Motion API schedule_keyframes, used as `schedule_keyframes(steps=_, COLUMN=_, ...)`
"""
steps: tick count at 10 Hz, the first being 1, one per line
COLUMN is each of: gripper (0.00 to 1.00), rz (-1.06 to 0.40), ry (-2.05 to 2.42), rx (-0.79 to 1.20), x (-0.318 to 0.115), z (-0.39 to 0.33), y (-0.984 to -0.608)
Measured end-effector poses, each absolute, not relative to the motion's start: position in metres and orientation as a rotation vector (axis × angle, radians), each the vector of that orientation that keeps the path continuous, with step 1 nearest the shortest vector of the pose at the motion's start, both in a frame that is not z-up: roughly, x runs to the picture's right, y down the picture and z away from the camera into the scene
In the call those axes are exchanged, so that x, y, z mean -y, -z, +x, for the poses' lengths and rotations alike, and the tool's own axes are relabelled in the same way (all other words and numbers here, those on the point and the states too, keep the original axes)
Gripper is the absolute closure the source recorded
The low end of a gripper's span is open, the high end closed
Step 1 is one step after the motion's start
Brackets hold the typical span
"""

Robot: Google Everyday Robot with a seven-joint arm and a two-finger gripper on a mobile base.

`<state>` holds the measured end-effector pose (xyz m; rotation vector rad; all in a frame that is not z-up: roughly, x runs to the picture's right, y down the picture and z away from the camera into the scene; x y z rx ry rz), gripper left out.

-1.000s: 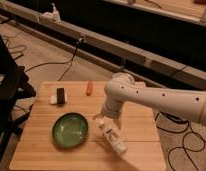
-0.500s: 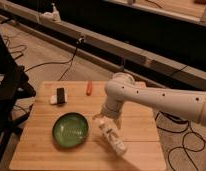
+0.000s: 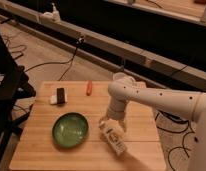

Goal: Place the bottle in the ceramic bowl

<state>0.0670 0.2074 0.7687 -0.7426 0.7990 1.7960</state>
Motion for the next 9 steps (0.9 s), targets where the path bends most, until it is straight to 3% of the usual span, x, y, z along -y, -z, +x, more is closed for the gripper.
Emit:
schedule_keyframes(steps=5, gripper=0.20, rz=-0.838, ry=-1.740, rx=-0.850, x=-0.232, z=0.043, y=-0.795)
schedule_keyframes(steps=6, gripper=0.24, rz=-0.860, ry=-1.732, rx=-0.855, x=-0.238, z=0.040, y=-0.800)
schedule_keyframes(steps=9, gripper=0.54, rz=-0.905, ry=-1.715, rx=-0.857, x=-0.249, z=0.036, y=-0.809)
